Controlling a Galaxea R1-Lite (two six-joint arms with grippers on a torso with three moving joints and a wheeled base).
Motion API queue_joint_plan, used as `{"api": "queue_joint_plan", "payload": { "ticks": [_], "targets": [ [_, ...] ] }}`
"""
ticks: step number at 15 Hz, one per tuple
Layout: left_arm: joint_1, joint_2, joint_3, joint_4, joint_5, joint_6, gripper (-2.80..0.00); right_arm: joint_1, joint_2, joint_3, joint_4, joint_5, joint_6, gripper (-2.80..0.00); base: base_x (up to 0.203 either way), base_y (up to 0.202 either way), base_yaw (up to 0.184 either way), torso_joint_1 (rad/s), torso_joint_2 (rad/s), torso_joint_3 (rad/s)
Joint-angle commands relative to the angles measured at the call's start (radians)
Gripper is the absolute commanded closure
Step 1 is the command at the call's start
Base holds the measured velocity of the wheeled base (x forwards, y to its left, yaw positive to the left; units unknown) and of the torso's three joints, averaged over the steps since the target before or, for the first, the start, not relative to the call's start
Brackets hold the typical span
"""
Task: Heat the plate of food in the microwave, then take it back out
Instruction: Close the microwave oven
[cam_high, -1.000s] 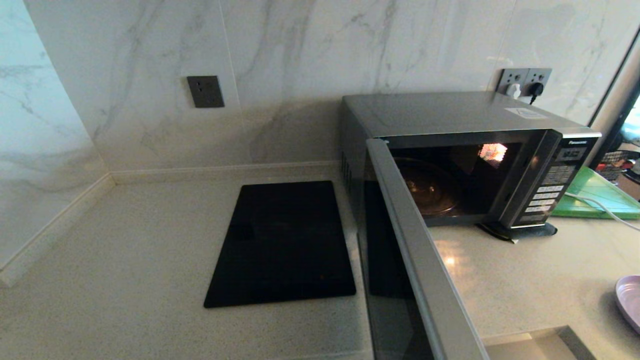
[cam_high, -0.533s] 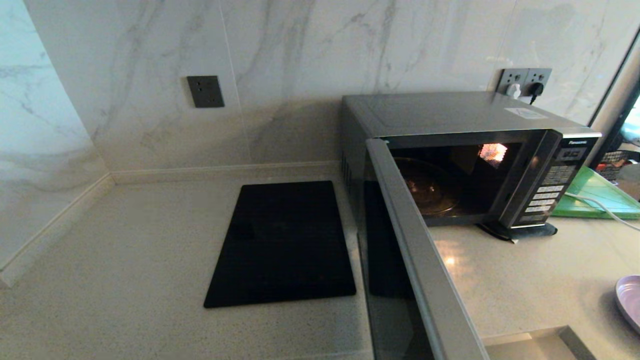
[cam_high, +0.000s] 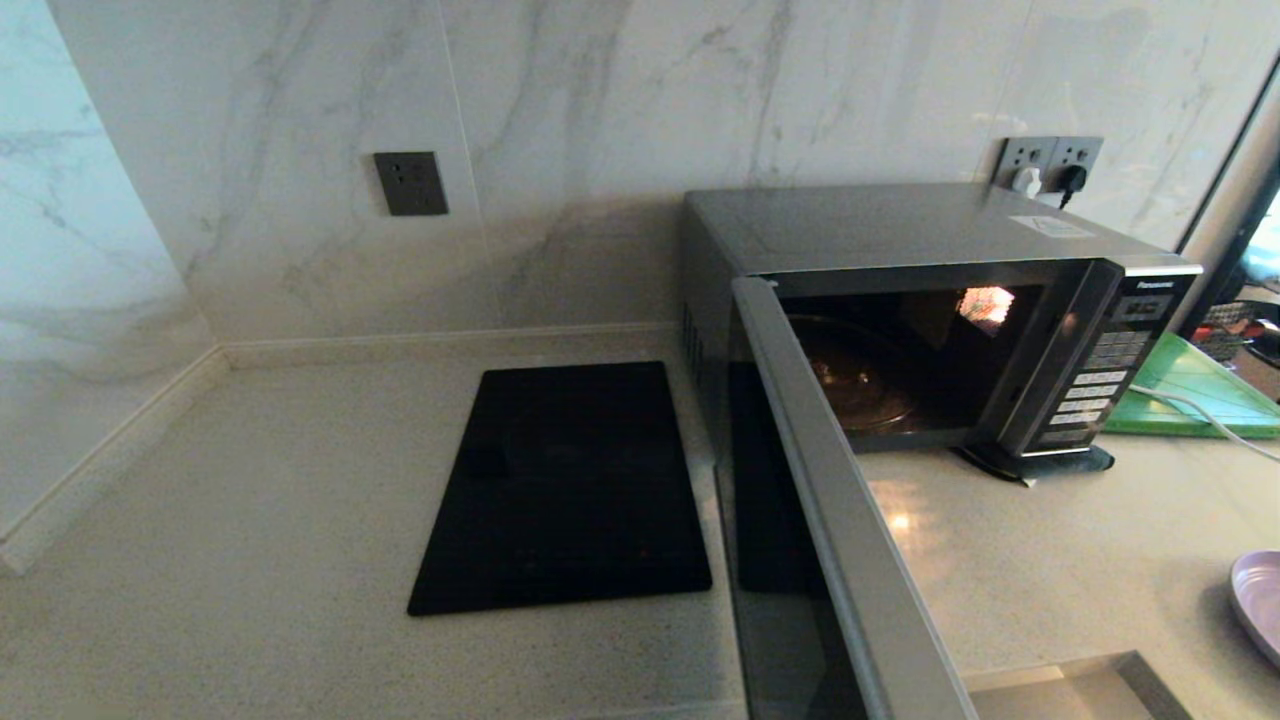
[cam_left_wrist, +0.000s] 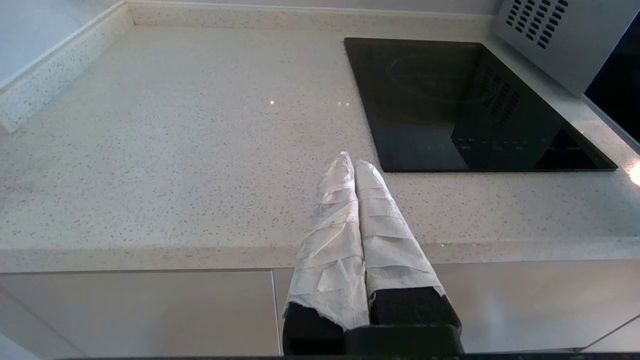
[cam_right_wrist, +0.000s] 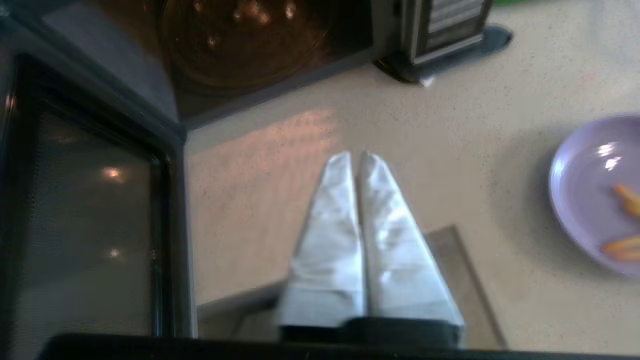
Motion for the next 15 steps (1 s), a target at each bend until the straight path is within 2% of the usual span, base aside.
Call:
{"api": "queue_joint_plan", "payload": {
  "ticks": [1,4,9,15],
  "targets": [
    [0.0,0.002,0.0,-0.001,0.0,-0.001,0.0,0.0,0.004,0.009,0.002,0.001,0.004,0.0,0.0,0.0,0.0,0.0,0.0,0.0],
    [0.0,0.002,0.0,-0.001,0.0,-0.001,0.0,0.037,0.015,-0.052,-0.023,0.042,0.003,0.0,0.0,0.0,0.0,0.0,0.0,0.0],
    [0.0,0.002,0.0,-0.001,0.0,-0.001,0.0,0.266,0.113,-0.237,-0.021,0.058,0.007,0.0,0.0,0.0,0.0,0.0,0.0,0.0],
    [0.0,0.002,0.0,-0.001,0.0,-0.001,0.0,0.469,0.247,-0.319,-0.021,0.03,0.008,0.0,0.0,0.0,0.0,0.0,0.0,0.0]
  ]
}}
